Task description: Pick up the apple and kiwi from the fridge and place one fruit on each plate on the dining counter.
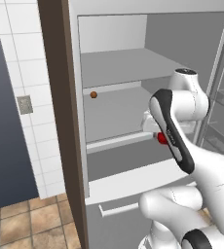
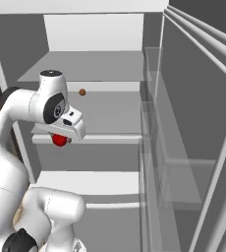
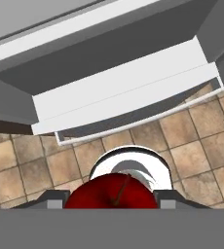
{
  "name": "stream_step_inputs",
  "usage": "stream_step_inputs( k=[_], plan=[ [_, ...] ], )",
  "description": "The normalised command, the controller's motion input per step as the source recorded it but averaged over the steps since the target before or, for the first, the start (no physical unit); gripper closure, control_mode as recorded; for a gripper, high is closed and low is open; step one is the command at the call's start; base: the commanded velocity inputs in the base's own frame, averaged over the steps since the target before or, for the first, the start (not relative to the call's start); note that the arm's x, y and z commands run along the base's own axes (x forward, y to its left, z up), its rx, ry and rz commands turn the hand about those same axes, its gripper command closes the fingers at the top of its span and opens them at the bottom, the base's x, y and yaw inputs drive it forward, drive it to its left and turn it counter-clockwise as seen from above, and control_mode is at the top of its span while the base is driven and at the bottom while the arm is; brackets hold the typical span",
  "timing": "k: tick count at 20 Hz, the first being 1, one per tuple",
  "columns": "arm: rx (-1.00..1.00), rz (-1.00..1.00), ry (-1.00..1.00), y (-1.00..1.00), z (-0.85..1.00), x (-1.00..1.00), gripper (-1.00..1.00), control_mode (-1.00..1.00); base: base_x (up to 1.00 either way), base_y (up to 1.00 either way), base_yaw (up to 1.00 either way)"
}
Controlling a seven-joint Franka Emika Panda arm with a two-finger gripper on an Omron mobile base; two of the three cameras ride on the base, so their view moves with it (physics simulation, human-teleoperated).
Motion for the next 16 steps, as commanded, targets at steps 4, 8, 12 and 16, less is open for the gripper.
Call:
stream_step_inputs(
  k=[4, 8, 12, 16],
  plan=[
    [-0.1, 0.01, -0.01, 0.0, 0.09, -0.75, 1.0, -1.0, 0.0, 0.0, 0.0],
    [0.01, 0.02, -0.02, -0.01, -0.04, -0.45, 1.0, -1.0, 0.0, 0.0, 0.0],
    [0.0, 0.0, 0.0, -0.01, 0.0, -0.07, 1.0, -1.0, 0.0, 0.0, 0.0],
    [0.0, 0.0, 0.0, 0.0, 0.0, 0.0, 1.0, -1.0, 0.0, 0.0, 0.0]
  ],
)
